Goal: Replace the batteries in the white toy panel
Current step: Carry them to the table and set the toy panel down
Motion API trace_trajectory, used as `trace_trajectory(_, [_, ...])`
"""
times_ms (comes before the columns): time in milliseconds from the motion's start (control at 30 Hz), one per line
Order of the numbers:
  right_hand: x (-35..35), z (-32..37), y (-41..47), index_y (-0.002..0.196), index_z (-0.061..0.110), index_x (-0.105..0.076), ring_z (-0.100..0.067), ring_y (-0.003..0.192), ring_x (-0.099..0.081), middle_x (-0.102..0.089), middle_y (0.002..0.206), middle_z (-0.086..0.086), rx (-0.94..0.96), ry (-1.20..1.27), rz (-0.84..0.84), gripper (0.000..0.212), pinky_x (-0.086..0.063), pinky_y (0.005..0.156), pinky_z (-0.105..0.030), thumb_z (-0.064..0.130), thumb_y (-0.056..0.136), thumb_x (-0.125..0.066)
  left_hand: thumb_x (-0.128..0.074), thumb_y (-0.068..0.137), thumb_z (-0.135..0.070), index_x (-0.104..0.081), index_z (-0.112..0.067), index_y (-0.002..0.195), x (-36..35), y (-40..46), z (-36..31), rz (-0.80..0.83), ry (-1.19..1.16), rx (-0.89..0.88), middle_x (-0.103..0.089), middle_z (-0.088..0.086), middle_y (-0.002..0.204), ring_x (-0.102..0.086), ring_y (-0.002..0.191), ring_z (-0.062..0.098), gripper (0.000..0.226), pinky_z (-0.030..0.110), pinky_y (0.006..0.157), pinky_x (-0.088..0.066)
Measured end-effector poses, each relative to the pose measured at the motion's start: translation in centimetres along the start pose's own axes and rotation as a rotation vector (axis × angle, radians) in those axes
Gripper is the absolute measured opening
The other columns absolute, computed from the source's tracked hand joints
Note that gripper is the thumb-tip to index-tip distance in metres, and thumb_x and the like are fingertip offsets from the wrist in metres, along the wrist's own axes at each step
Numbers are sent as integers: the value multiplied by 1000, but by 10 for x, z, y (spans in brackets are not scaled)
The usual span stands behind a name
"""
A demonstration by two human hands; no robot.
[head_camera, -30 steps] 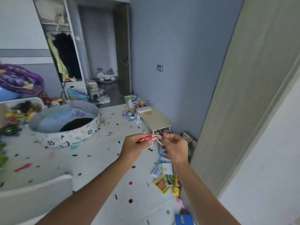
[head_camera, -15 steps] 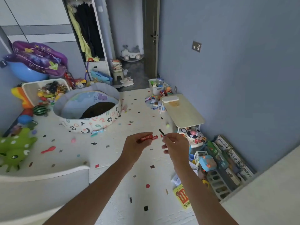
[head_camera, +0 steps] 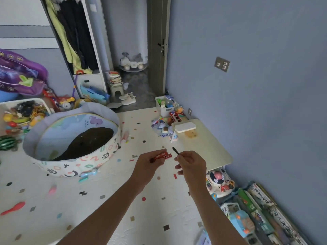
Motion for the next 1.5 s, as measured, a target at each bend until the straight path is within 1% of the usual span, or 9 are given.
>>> trace_trajectory(100, [-32, 4, 64, 88, 12, -73, -27, 64, -74, -79, 79, -4, -5, -1, -25, 4, -60, 55, -31, 10, 87, -70, -67, 93, -9, -70, -17, 125, 6, 76, 8, 37, 5, 4, -74, -7, 113, -64, 92, -16, 34, 2, 77, -47])
trace_trajectory(233, [-73, -5, 158, 90, 13, -73, -25, 64, -75, -79, 79, -3, -20, 18, -52, 4, -61, 56, -30, 12, 87, -70, -66, 93, -11, -70, -19, 125, 7, 182, 27, 78, 59, 1, -73, -12, 106, -64, 91, -13, 33, 0, 75, -46])
trace_trajectory(533, [-152, -26, 370, 87, 15, -73, -23, 62, -74, -79, 77, -1, -134, 28, -125, 6, -61, 54, -29, 10, 87, -70, -64, 93, -8, -71, -13, 123, 1, 415, 69, 162, 102, 90, -75, 4, 107, -64, 89, 9, 31, -2, 69, -43])
trace_trajectory(667, [-184, -36, 456, 89, 14, -74, -22, 63, -75, -79, 79, -1, -196, 12, -195, 5, -60, 55, -28, 11, 87, -71, -65, 92, -9, -72, -19, 122, -4, 519, 92, 232, 100, 116, -76, 4, 106, -65, 89, 11, 33, 5, 71, -47])
trace_trajectory(800, [-220, -58, 538, 91, 13, -74, -17, 58, -71, -79, 80, -2, -266, 43, -308, 7, -58, 53, -27, 9, 87, -70, -65, 92, -10, -73, -21, 119, -16, 628, 126, 358, 134, 103, -75, 17, 100, -64, 83, 21, 30, 6, 64, -47])
trace_trajectory(1033, [-258, -101, 645, 88, 12, -74, -17, 59, -71, -78, 79, -4, -400, 127, -490, 7, -57, 54, -28, 7, 86, -69, -61, 93, -13, -72, -24, 122, -51, 774, 173, 613, 226, 119, -75, 14, 98, -69, 92, 29, 32, 6, 59, -48])
trace_trajectory(1167, [-261, -134, 699, 88, 13, -73, -17, 59, -72, -78, 78, -3, -448, 149, -573, 7, -58, 54, -28, 7, 86, -70, -61, 94, -13, -70, -39, 107, -89, 843, 203, 726, 259, 111, -73, 14, 93, -69, 85, 21, 30, 19, 74, -52])
trace_trajectory(1267, [-260, -167, 740, 88, 13, -73, -20, 61, -73, -78, 78, -2, -490, 172, -621, 7, -57, 54, -28, 6, 86, -70, -61, 97, -15, -69, -24, 122, -122, 889, 229, 757, 225, 155, -72, 0, 96, -70, 93, 21, 27, 29, 83, -60])
trace_trajectory(1500, [-254, -258, 826, 87, 14, -72, -23, 63, -74, -78, 79, -2, -570, 208, -731, 8, -61, 56, -34, 7, 85, -70, -62, 97, -20, -66, -21, 127, -209, 972, 316, 889, 278, 166, -66, -18, 93, -64, 86, 9, 30, 23, 76, -58])
Point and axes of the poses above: each hand's wrist, its own y-axis towards the middle knuckle, its own x-axis out of the back of the hand, z = x × y, the point moved 5 cm from there along y, towards the middle knuckle
